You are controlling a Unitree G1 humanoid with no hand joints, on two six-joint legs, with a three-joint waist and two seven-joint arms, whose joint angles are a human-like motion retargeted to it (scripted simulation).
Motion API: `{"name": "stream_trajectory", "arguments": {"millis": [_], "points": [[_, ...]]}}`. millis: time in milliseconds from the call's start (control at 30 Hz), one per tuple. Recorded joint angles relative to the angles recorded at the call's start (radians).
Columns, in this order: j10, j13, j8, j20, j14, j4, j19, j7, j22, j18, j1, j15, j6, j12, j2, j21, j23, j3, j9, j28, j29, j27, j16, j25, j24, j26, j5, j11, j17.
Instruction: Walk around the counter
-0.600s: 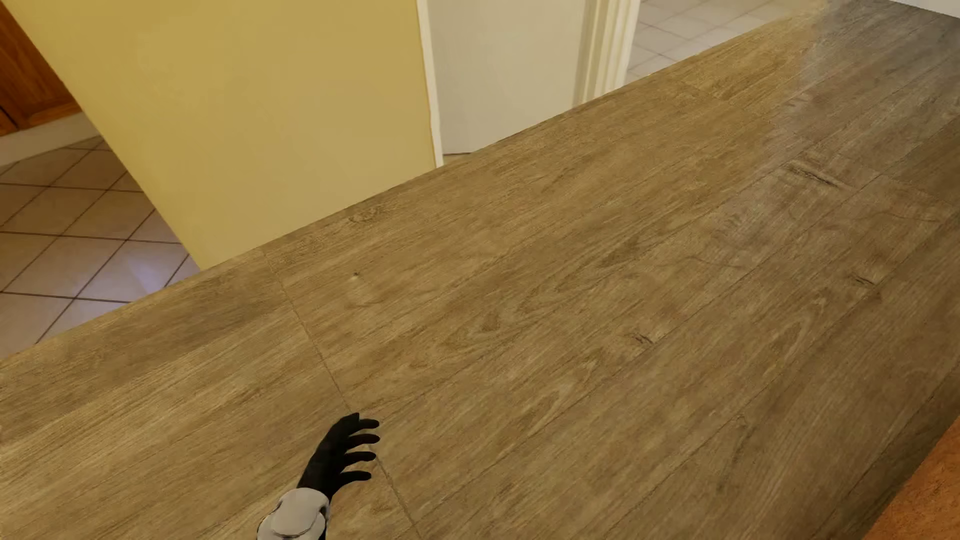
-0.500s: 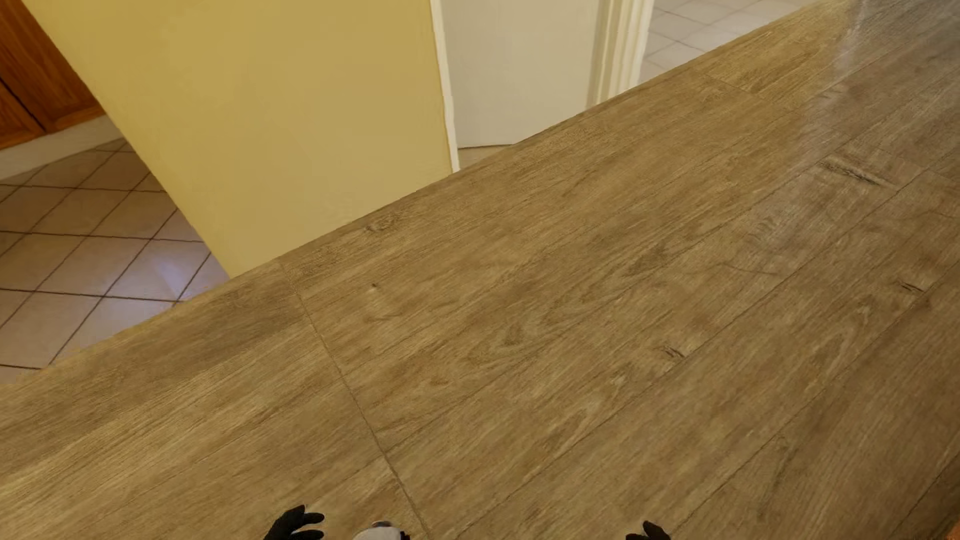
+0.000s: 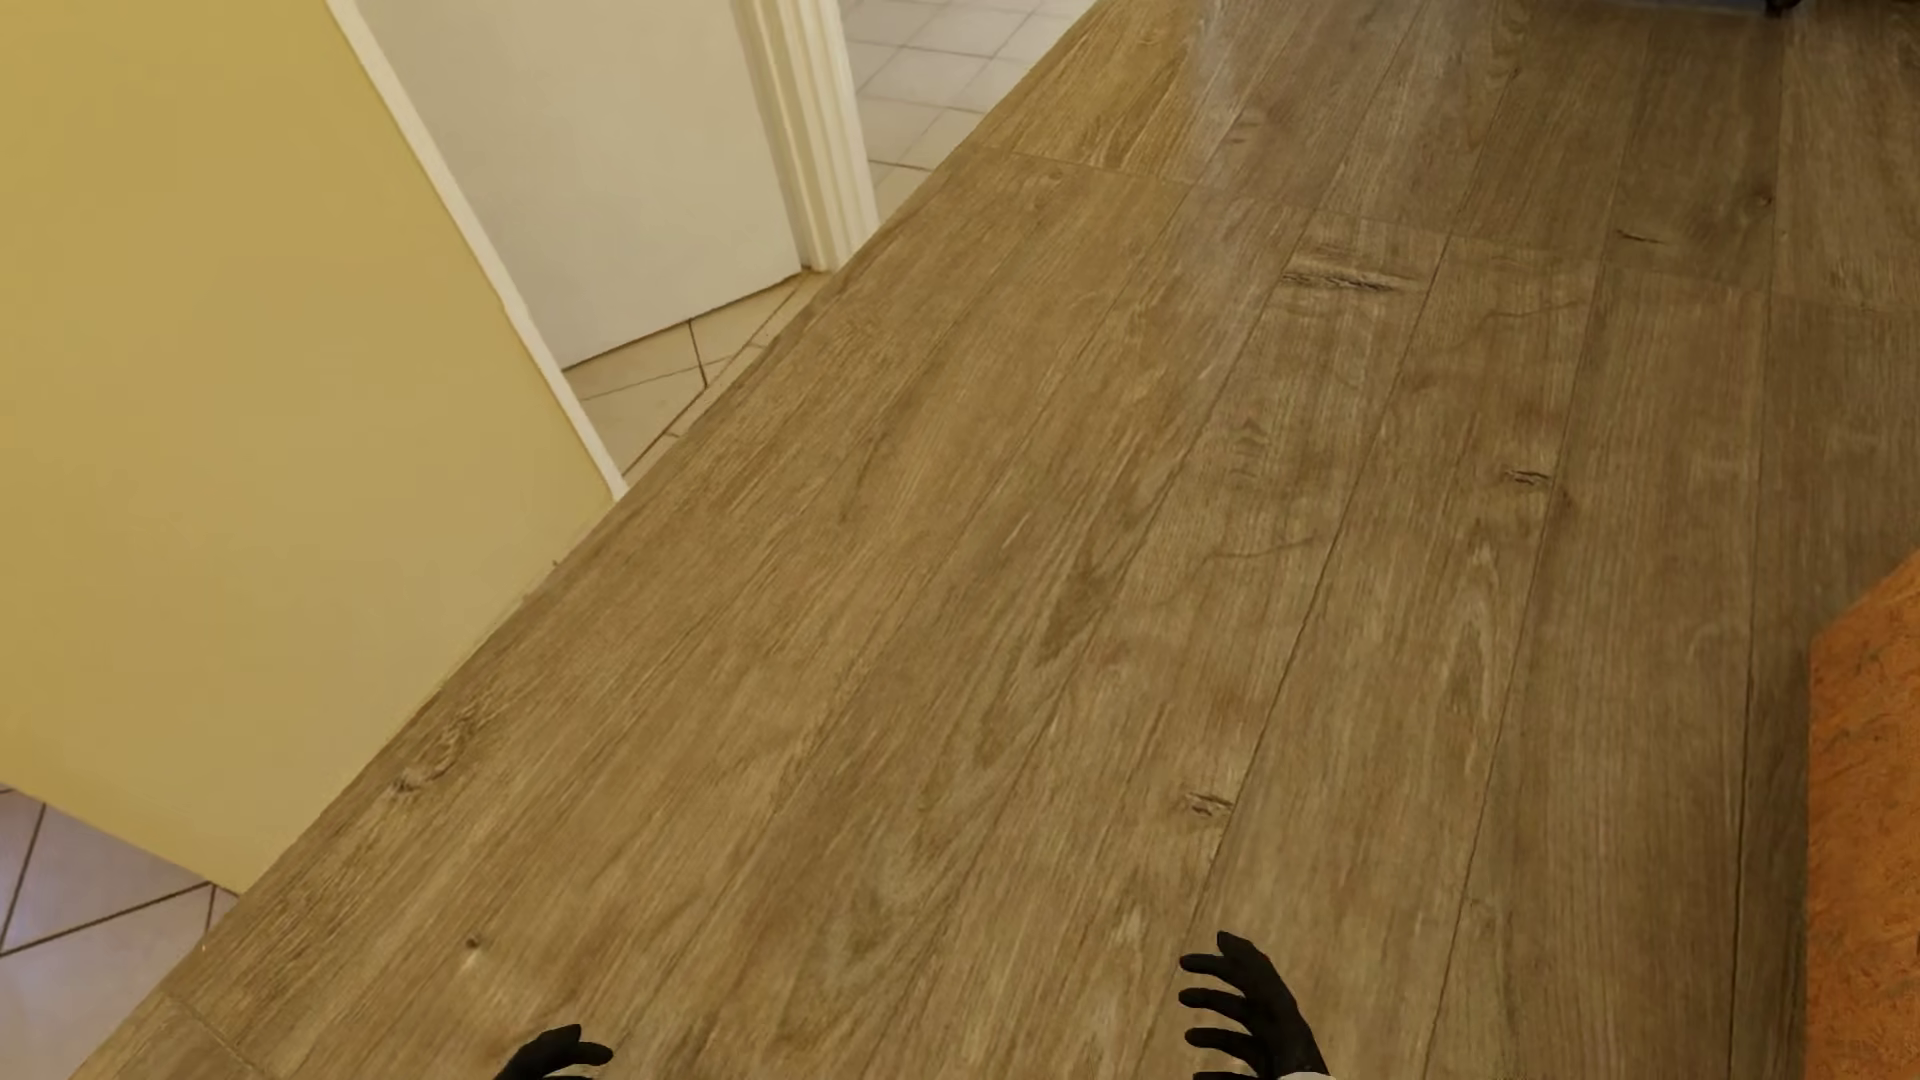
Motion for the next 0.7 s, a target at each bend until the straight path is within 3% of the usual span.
{"name": "stream_trajectory", "arguments": {"millis": [33, 67, 100, 133, 167, 200, 233, 300, 333, 367, 400, 467, 500, 533, 567, 600, 633, 700], "points": [[-0.039, 0.029, -0.028, 0.017, -0.028, 0.005, -0.036, 0.030, 0.002, -0.015, 0.065, 0.144, -0.031, -0.046, -0.063, -0.027, 0.004, -0.018, 0.004, 0.053, 0.058, -0.017, 0.003, 0.018, -0.040, 0.012, -0.023, 0.106, 0.006], [-0.090, 0.069, -0.063, 0.036, -0.046, 0.008, -0.032, 0.056, -0.018, -0.023, 0.140, 0.189, -0.072, -0.103, -0.116, -0.047, 0.011, -0.060, 0.012, 0.116, 0.111, -0.032, 0.002, 0.031, -0.084, 0.025, -0.045, 0.151, -0.009], [-0.101, 0.117, -0.102, 0.023, -0.060, 0.029, -0.024, 0.077, -0.099, -0.043, 0.199, 0.136, -0.107, -0.154, -0.171, -0.080, -0.025, -0.104, 0.027, 0.179, 0.135, -0.035, -0.017, 0.023, -0.129, 0.039, -0.059, 0.115, -0.009], [0.040, 0.159, -0.113, -0.020, 0.004, 0.037, -0.035, 0.075, -0.102, -0.072, 0.173, 0.090, -0.148, -0.217, -0.201, -0.041, -0.012, -0.125, 0.026, 0.225, 0.121, -0.046, -0.069, -0.013, -0.155, 0.013, -0.083, -0.065, -0.032], [0.228, 0.189, -0.108, -0.065, 0.139, 0.039, 0.000, 0.036, -0.047, -0.097, 0.084, 0.035, -0.169, -0.272, -0.184, 0.014, 0.081, -0.111, 0.016, 0.248, 0.087, -0.062, -0.125, -0.052, -0.165, -0.030, -0.080, -0.152, -0.047], [0.317, 0.198, -0.101, -0.105, 0.176, 0.021, -0.004, -0.026, -0.053, -0.113, -0.001, -0.004, -0.157, -0.250, -0.134, 0.048, 0.129, -0.075, 0.025, 0.246, 0.049, -0.053, -0.145, -0.073, -0.163, -0.062, -0.047, -0.160, -0.054], [0.316, 0.178, -0.070, -0.084, 0.116, -0.024, -0.001, -0.061, -0.036, -0.121, -0.073, -0.028, -0.137, -0.179, -0.076, 0.029, 0.094, -0.032, 0.033, 0.217, 0.015, -0.024, -0.122, -0.070, -0.139, -0.092, -0.018, -0.189, -0.047], [0.148, 0.135, -0.036, -0.014, 0.079, -0.046, -0.007, -0.037, -0.058, -0.121, -0.202, -0.065, -0.071, -0.058, 0.021, 0.030, 0.015, 0.029, 0.042, 0.135, -0.044, -0.001, -0.055, -0.038, -0.077, -0.044, 0.030, -0.195, -0.016], [-0.036, 0.110, -0.030, 0.006, 0.129, -0.037, 0.007, -0.015, 0.009, -0.110, -0.185, 0.013, -0.044, -0.049, -0.028, -0.016, -0.038, 0.017, 0.044, 0.106, -0.049, 0.000, -0.019, -0.032, -0.064, -0.043, 0.046, -0.014, 0.009], [-0.040, 0.107, -0.028, 0.007, 0.201, -0.033, 0.001, 0.021, 0.054, -0.027, -0.149, 0.144, -0.065, -0.060, -0.112, -0.016, -0.033, -0.019, 0.035, 0.097, -0.032, -0.017, 0.034, -0.027, -0.071, -0.035, 0.032, 0.171, 0.018], [-0.026, 0.094, -0.060, 0.013, 0.148, -0.027, -0.004, 0.063, 0.052, 0.107, -0.110, 0.214, -0.094, -0.093, -0.191, 0.003, 0.029, -0.061, 0.029, 0.115, 0.005, -0.032, 0.040, -0.013, -0.093, -0.019, 0.008, 0.236, -0.001], [-0.052, 0.153, -0.110, -0.031, 0.066, -0.006, 0.059, 0.124, -0.050, 0.013, 0.014, 0.065, -0.142, -0.152, -0.243, -0.053, -0.013, -0.127, 0.015, 0.169, 0.057, -0.029, -0.021, -0.010, -0.145, -0.007, -0.058, 0.102, -0.035], [-0.065, 0.179, -0.104, -0.057, 0.024, -0.002, 0.089, 0.150, -0.088, 0.041, 0.077, -0.008, -0.165, -0.179, -0.239, -0.058, -0.001, -0.150, -0.004, 0.181, 0.056, -0.024, -0.049, -0.025, -0.157, -0.010, -0.084, 0.003, -0.038], [-0.036, 0.199, -0.096, -0.080, -0.027, 0.015, 0.049, 0.157, -0.083, 0.016, 0.111, 0.013, -0.168, -0.210, -0.222, -0.050, 0.009, -0.152, -0.023, 0.182, 0.045, -0.018, -0.079, -0.033, -0.153, -0.019, -0.094, -0.102, -0.049], [0.084, 0.212, -0.099, -0.099, -0.014, 0.030, 0.007, 0.116, -0.086, -0.027, 0.101, 0.021, -0.159, -0.224, -0.175, -0.016, 0.051, -0.123, -0.019, 0.176, 0.029, -0.022, -0.112, -0.037, -0.139, -0.022, -0.080, -0.113, -0.071], [0.263, 0.206, -0.081, -0.088, 0.125, 0.013, 0.005, 0.033, -0.064, -0.062, 0.020, -0.012, -0.136, -0.202, -0.142, 0.043, 0.106, -0.062, -0.024, 0.161, 0.005, -0.030, -0.142, -0.040, -0.117, -0.033, -0.055, -0.120, -0.097], [0.338, 0.201, -0.071, -0.078, 0.163, -0.022, 0.007, -0.037, -0.048, -0.095, -0.056, -0.028, -0.097, -0.159, -0.095, 0.003, 0.121, 0.010, -0.031, 0.137, -0.019, -0.039, -0.125, -0.035, -0.096, -0.026, -0.032, -0.162, -0.081], [0.269, 0.117, -0.017, 0.014, 0.061, -0.061, 0.016, -0.075, -0.032, -0.151, -0.143, -0.047, -0.033, -0.029, 0.020, -0.015, 0.072, 0.094, -0.042, 0.093, -0.061, -0.046, -0.068, -0.036, -0.061, 0.017, -0.001, -0.273, -0.041]]}}
